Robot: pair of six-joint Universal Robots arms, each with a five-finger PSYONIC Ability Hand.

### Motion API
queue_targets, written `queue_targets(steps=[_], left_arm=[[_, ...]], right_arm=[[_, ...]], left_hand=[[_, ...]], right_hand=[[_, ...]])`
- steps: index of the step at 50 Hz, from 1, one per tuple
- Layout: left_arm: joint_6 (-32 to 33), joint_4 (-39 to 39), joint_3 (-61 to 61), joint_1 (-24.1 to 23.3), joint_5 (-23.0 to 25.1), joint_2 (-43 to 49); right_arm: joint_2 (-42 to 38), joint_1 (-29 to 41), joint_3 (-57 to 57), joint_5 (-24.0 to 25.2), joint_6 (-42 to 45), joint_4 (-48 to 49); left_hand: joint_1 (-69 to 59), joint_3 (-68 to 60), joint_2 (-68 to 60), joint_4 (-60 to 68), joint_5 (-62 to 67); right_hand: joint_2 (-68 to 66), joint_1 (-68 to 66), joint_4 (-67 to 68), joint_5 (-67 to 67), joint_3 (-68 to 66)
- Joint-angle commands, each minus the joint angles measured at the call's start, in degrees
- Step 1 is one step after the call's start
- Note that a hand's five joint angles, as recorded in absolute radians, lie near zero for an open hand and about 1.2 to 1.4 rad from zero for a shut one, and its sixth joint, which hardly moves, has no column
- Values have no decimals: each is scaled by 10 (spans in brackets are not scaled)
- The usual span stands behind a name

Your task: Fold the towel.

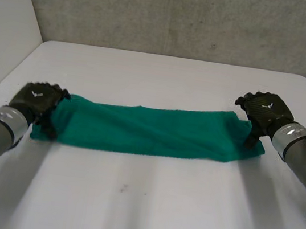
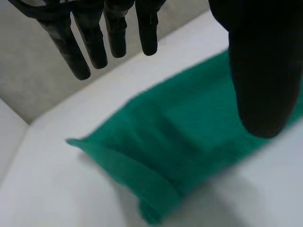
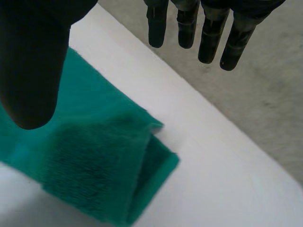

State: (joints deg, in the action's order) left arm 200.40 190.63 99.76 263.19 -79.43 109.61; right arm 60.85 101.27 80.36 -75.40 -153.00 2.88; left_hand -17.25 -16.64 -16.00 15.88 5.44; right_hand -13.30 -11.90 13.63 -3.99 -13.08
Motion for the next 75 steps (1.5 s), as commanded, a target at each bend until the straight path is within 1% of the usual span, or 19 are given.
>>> queue_targets(steps=[1, 6, 9, 11, 14, 15, 18, 22, 27, 34, 42, 45, 49, 53, 62, 68, 71, 72, 75], left_arm=[[3, -7, 18, 0, -3, 10], [3, -3, 23, 5, -4, 10], [3, -3, 24, 7, -4, 10], [3, -3, 24, 7, -4, 10], [3, -3, 25, 7, -4, 10], [3, -3, 25, 7, -4, 10], [3, -3, 25, 7, -4, 10], [3, -3, 26, 6, -4, 14], [3, -3, 27, 0, -3, 16], [2, -3, 34, -9, 0, 15], [-5, -3, 34, -67, -1, 12], [-5, -3, 33, -82, -2, 10], [-5, -1, 28, -92, -6, 15], [-1, 19, 24, -94, -11, 24], [-2, 87, 17, -87, -81, 33], [-5, 91, 10, -87, -81, 51], [-4, 90, 2, -87, -83, 72], [-4, 90, 0, -87, -83, 75], [-5, 91, -8, -87, -83, 84]], right_arm=[[-68, -20, -74, 49, -40, -63], [-117, -20, -110, 47, -36, -77], [-141, -32, -128, 43, -33, -80], [-149, -41, -129, 38, -22, -80], [-150, -52, -129, 23, -10, -79], [-149, -56, -127, 17, -6, -79], [-140, -79, -112, -24, 2, -78], [-112, -91, -78, -43, 11, -85], [-69, -131, -4, -20, 34, -82], [-34, -148, 69, 24, 47, -76], [-13, -149, 90, 26, 40, -55], [-6, -150, 96, 25, 40, -48], [-3, -153, 102, 24, 40, -38], [-3, -155, 102, 24, 40, -30], [-5, -156, 100, 24, 40, -14], [-6, -155, 100, 25, 40, -12], [-10, -156, 100, 25, 41, -11], [-10, -156, 100, 25, 41, -9], [-10, -157, 102, 24, 41, 4]], left_hand=[[0, -6, -13, 14, 18], [-9, -15, -21, 22, 27], [-36, -42, -48, 49, 54], [-46, -52, -58, 59, 64], [-73, -79, -85, 86, 91], [-79, -85, -92, 93, 97], [-86, -92, -99, 100, 104], [-96, -102, -109, 110, 114], [-108, -114, -120, 122, 126], [-142, -148, -154, 155, 160], [-160, -166, -173, 174, 178], [-155, -161, -168, 169, 173], [-155, -161, -168, 169, 173], [-160, -166, -173, 174, 178], [-232, -239, -245, 246, 250], [-231, -237, -243, 244, 249], [-224, -230, -236, 238, 242], [-224, -230, -236, 238, 242], [-226, -232, -238, 239, 244]], right_hand=[[-69, -83, 65, -62, -71], [-112, -126, 109, -106, -115], [-183, -197, 180, -176, -185], [-302, -316, 299, -295, -304], [-633, -647, 629, -626, -635], [-667, -681, 663, -660, -669], [-667, -681, 664, -660, -669], [-667, -681, 664, -660, -669], [-667, -681, 664, -660, -669], [-667, -681, 664, -660, -669], [-667, -681, 664, -660, -669], [-557, -571, 554, -550, -559], [-322, -336, 319, -315, -324], [-255, -270, 252, -249, -258], [-266, -280, 262, -259, -268], [-279, -293, 276, -272, -281], [-472, -486, 468, -465, -474], [-664, -678, 661, -657, -666], [-667, -681, 664, -660, -669]])
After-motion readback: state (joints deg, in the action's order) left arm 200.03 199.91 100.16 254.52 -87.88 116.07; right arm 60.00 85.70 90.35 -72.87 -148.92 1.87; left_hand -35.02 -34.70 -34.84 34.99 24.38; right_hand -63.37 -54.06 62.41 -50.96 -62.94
